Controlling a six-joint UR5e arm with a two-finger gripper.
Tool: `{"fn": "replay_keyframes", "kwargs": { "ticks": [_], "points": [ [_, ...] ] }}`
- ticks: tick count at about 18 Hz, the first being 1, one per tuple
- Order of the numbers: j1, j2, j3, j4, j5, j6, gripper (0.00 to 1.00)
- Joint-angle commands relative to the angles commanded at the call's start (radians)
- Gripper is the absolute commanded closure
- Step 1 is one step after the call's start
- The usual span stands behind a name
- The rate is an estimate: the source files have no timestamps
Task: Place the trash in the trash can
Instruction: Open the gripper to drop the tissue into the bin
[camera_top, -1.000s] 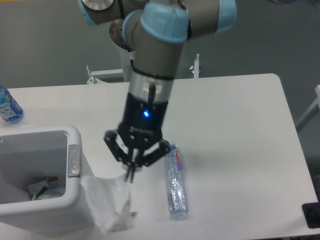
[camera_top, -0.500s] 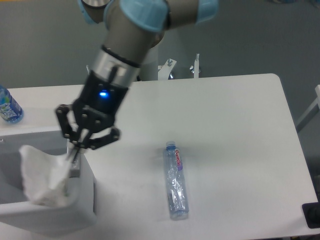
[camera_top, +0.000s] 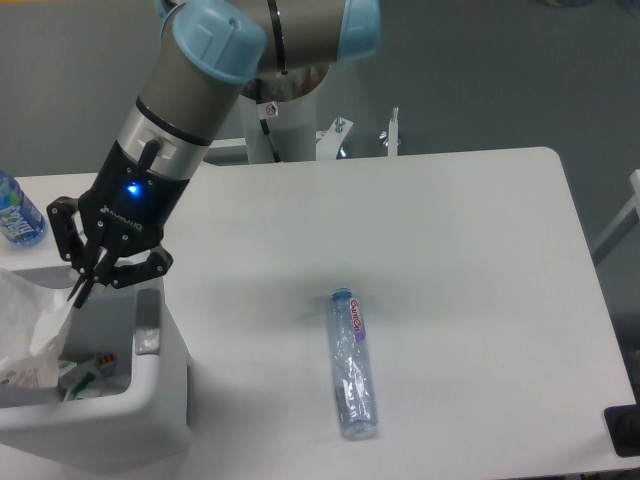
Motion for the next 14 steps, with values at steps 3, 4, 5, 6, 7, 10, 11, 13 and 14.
{"fn": "replay_keyframes", "kwargs": {
  "ticks": [3,4,5,6,7,10,11,13,14],
  "points": [
    [0.002,0.008,0.002,-0.002,0.000,-0.005,0.00],
    [0.005,0.009,0.003,-0.002,0.000,-0.006,0.00],
    [0.009,0.009,0.003,-0.002,0.000,-0.006,0.00],
    [0.015,0.009,0.003,-0.002,0.000,-0.006,0.00],
    [0.024,0.011,0.006,-0.002,0.000,-0.006,0.00],
    [0.084,0.012,0.015,-0.002,0.002,-0.008,0.00],
    [0.106,0.014,0.023,-0.002,0.002,-0.008,0.00],
    [0.141,0.012,0.038,-0.002,0.002,-0.009,0.00],
    [0.164,0.012,0.046,-0.003,0.003,-0.009,0.00]
  ]
}}
